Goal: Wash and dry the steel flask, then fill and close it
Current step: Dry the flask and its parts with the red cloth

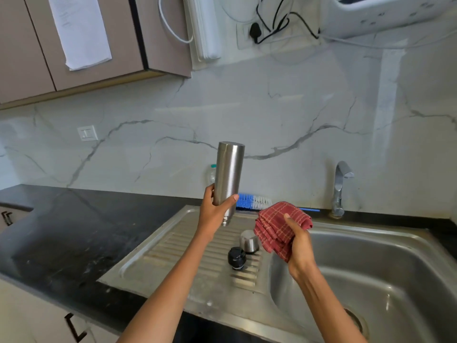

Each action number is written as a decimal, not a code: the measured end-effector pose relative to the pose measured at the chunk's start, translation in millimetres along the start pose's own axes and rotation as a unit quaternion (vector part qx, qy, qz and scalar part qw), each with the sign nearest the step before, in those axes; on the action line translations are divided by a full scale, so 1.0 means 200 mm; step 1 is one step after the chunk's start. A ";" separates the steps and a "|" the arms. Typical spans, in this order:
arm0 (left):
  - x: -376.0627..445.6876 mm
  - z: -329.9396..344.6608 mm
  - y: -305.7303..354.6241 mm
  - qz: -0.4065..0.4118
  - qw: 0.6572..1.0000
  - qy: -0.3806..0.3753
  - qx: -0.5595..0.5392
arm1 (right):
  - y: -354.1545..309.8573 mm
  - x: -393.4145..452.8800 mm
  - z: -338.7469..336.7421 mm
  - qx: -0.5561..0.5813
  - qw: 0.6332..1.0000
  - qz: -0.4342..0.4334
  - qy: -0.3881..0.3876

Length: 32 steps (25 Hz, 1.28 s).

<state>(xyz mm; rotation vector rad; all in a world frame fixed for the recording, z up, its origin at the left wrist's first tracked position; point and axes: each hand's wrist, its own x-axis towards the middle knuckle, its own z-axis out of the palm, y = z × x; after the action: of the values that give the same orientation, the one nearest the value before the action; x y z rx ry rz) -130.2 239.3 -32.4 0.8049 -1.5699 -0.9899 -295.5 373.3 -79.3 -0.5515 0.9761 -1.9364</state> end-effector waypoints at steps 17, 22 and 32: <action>-0.65 1.02 -0.04 -0.131 0.957 -0.244 -0.089 | -0.44 -0.08 -0.71 -0.601 0.706 -0.375 0.026; -0.66 1.05 -0.03 -0.035 0.982 -0.186 0.009 | -0.40 -0.11 -0.68 -0.755 0.509 -0.410 -0.057; -0.69 0.93 -0.06 0.175 0.930 -0.155 0.285 | -0.70 0.02 -0.52 -0.844 0.374 -0.369 0.107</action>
<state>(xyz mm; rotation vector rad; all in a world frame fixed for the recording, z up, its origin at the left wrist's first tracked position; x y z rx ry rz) -283.0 390.6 -117.2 0.7324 -2.2371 -0.4061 -440.3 455.9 -29.1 -2.1190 3.1752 -0.5986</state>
